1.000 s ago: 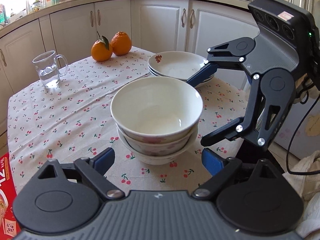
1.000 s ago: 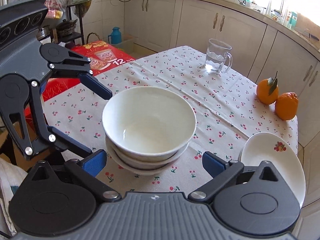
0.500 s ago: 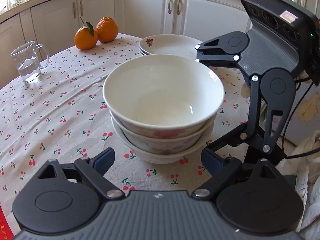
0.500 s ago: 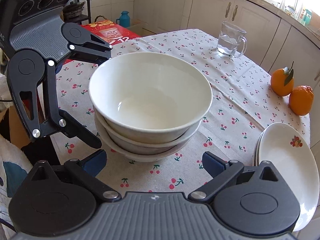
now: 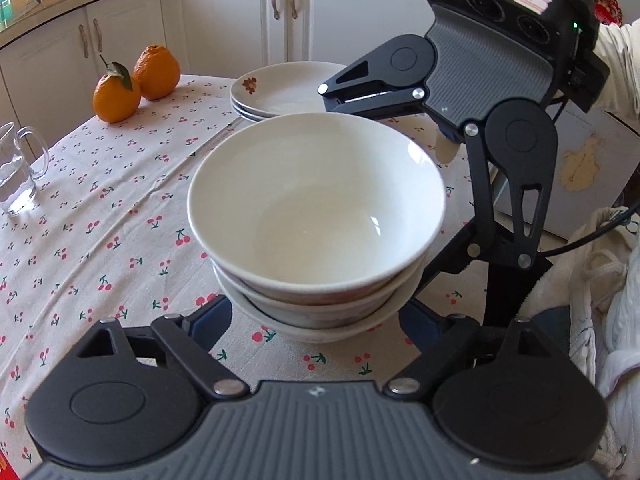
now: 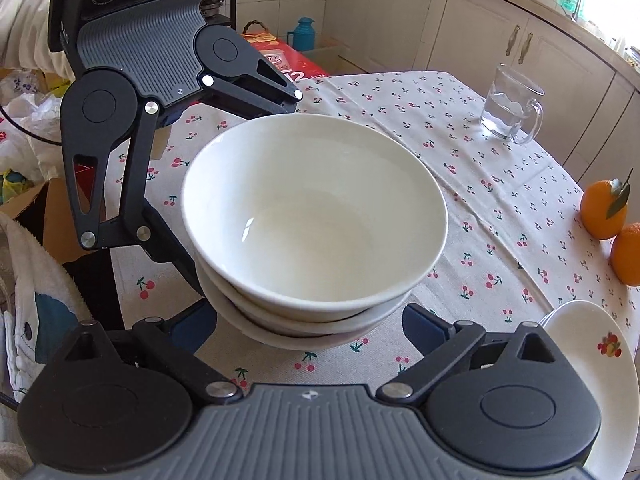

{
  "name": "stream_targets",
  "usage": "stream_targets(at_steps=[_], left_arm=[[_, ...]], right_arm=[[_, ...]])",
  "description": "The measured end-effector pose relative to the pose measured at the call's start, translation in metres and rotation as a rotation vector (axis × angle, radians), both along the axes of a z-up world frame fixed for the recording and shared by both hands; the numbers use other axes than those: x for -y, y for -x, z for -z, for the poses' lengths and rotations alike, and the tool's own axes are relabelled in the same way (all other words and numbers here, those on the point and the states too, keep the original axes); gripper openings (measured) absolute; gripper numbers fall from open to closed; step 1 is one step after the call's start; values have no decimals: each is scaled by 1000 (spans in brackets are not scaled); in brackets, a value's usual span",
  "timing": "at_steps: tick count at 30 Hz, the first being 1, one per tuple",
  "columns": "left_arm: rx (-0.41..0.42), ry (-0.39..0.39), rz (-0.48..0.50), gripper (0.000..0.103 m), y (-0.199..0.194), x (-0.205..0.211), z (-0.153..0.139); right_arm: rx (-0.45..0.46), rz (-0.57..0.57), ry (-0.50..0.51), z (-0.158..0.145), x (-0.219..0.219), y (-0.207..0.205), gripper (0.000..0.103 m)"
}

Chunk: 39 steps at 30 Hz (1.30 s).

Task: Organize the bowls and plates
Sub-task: 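Grasp the bowl stack from opposite sides with both grippers, then lift the bowl stack with both grippers and carry it over the plate stack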

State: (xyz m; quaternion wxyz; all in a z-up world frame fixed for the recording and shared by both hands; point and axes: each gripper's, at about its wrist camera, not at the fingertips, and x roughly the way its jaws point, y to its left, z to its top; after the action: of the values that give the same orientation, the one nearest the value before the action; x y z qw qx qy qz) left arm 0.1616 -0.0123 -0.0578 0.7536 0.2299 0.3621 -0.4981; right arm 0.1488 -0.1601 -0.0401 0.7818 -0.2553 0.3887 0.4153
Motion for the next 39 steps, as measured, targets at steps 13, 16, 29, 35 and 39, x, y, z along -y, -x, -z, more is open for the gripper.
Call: stream_targets(at_steps=[13,16,29,35,39], left_arm=[[-32,-27,56,81,-10,4,4],[-39,-29,61,81,-13,4,4],[-44,-41,60,81,-10,8,1],[-29,-38,56,81,-9,22,-13],[-10,-28,63,81,-13,39,-24]], right_arm=[[-58,-61,-9,-3,1,-11,91],[-73,-71,-16,-3,2,-13,89],[-96,-67,-26,-5,4,-13,87],[-94,-66,-36,-13,12,-13,87],[-72,-58,-38,-26,26,-12,87]])
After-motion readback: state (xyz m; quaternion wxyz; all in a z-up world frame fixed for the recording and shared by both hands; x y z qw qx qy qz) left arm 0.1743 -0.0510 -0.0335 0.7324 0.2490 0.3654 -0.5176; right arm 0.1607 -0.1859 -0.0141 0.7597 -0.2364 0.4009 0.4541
